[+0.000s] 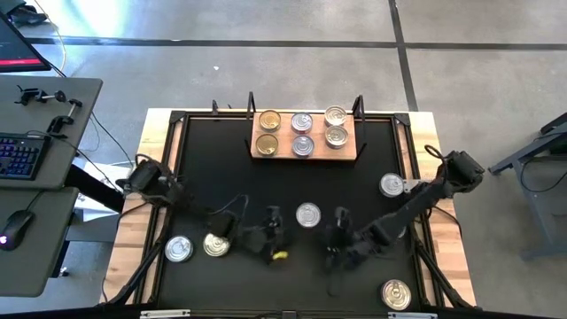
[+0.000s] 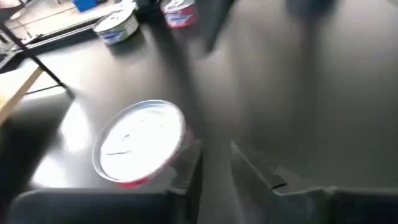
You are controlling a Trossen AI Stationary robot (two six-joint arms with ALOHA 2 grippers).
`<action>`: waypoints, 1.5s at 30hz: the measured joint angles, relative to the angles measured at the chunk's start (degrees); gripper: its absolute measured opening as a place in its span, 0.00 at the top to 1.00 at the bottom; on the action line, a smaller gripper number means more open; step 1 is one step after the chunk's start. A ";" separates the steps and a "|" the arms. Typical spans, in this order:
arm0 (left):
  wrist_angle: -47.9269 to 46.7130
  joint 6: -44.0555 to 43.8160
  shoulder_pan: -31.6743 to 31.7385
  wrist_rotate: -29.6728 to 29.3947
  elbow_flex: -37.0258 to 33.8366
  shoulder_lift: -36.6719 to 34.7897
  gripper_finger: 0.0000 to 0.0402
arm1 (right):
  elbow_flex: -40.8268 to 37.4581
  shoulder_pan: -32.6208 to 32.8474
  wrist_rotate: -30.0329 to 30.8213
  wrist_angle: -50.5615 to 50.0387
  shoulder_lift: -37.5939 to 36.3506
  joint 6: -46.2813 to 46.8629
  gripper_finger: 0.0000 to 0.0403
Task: Stack canned seafood by type on shelf
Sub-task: Stack the red tuna can on top of the red tuna can on the shelf
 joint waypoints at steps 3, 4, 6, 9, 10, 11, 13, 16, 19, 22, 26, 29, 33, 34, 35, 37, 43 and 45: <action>-1.08 5.93 3.09 3.59 2.22 1.47 0.75 | 0.01 4.13 6.69 2.74 0.00 -0.08 1.00; -1.56 8.51 3.80 4.93 2.71 1.89 0.74 | 0.01 5.09 8.33 3.31 0.00 -0.65 1.00; -1.87 12.76 5.17 7.39 4.21 3.35 0.72 | 0.05 6.78 10.76 3.94 0.00 -1.46 1.00; -3.77 17.75 6.82 8.60 6.48 5.62 0.72 | 0.05 8.02 11.66 4.08 -0.02 -1.97 1.00; -4.87 18.55 7.30 8.58 7.34 6.13 0.73 | 0.05 8.22 11.65 4.07 -0.02 -1.96 1.00; -7.11 18.67 7.65 8.48 8.21 6.43 0.73 | 0.05 8.26 11.65 4.39 -0.02 -1.90 1.00; -12.21 17.54 8.31 8.29 10.73 6.98 0.75 | 0.05 8.23 11.64 5.07 -0.02 -1.73 1.00; -17.91 15.55 8.94 8.41 12.95 6.94 0.78 | 0.15 8.22 10.55 5.98 -0.04 -1.92 0.96; -20.33 15.25 9.68 10.10 13.69 6.91 0.83 | 0.16 8.23 7.78 6.61 -0.11 -1.97 0.87; -21.27 15.51 10.63 14.10 14.01 6.83 0.89 | 0.16 8.06 4.56 6.59 -0.11 -1.42 0.74; -21.21 15.06 11.03 15.07 14.03 6.80 0.98 | 0.16 7.76 4.00 5.42 0.21 -4.90 0.56; -21.26 13.93 10.72 14.96 14.57 6.83 0.99 | 0.01 7.26 3.61 3.68 0.91 -14.10 0.47; -26.09 10.10 9.46 14.17 18.40 6.96 1.00 | -0.06 6.49 2.49 2.86 1.52 -24.64 0.41; -27.01 9.61 9.20 14.06 19.52 6.96 1.00 | -0.06 6.17 2.48 2.76 1.79 -26.67 0.41; -27.65 9.10 8.92 13.86 20.43 6.96 1.00 | -0.06 5.65 2.50 2.86 2.16 -28.26 0.41; -29.13 7.81 8.43 13.24 21.96 6.95 1.00 | -0.06 4.74 2.47 2.88 3.06 -31.02 0.41; -29.97 5.49 7.67 12.76 24.57 6.96 1.00 | -0.06 3.06 5.76 3.24 7.59 -38.42 0.41; -30.33 5.24 7.52 12.68 24.64 6.96 1.00 | -0.04 3.01 9.36 3.41 9.10 -39.48 0.41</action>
